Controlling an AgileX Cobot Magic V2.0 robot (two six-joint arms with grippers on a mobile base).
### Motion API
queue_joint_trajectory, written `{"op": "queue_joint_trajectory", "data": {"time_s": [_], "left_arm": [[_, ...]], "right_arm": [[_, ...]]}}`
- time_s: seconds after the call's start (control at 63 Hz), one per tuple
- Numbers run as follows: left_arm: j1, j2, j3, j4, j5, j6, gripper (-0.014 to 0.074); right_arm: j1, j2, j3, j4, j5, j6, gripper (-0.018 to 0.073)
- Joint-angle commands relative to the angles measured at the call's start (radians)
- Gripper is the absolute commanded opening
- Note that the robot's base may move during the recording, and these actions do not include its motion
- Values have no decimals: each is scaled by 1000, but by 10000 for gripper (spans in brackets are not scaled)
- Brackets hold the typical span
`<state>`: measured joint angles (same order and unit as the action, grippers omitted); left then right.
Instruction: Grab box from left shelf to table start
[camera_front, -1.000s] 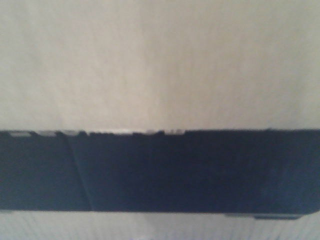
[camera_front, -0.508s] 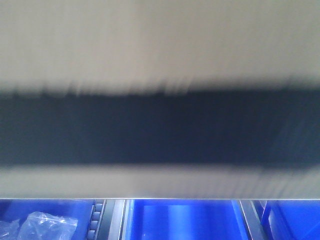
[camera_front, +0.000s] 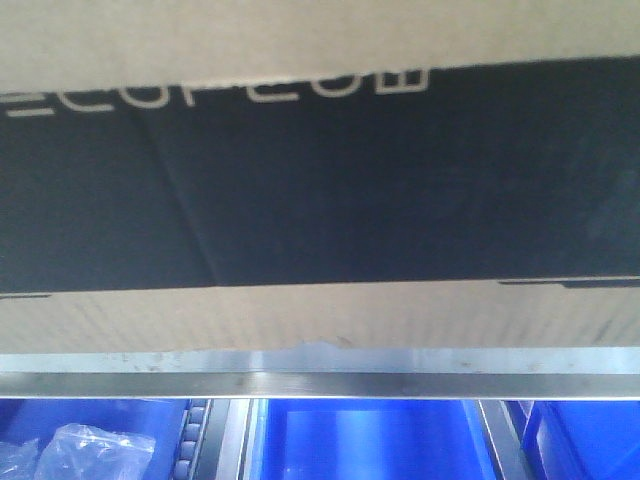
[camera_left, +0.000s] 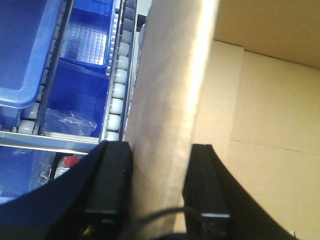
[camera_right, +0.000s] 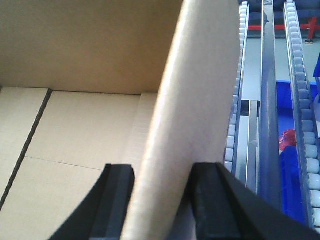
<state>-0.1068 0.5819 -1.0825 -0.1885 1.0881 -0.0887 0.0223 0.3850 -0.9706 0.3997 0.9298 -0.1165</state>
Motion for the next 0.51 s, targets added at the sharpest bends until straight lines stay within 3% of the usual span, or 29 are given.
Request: {"op": "queue_joint_trajectory", "data": {"time_s": [0.0, 0.492], "left_arm": [[-24, -7, -41, -310, -76, 73, -12], [-24, -7, -41, -312, -76, 73, -12]], "right_arm": [[4, 17, -32, 158, -136, -14, 56], [4, 17, -32, 158, -134, -14, 56]]}}
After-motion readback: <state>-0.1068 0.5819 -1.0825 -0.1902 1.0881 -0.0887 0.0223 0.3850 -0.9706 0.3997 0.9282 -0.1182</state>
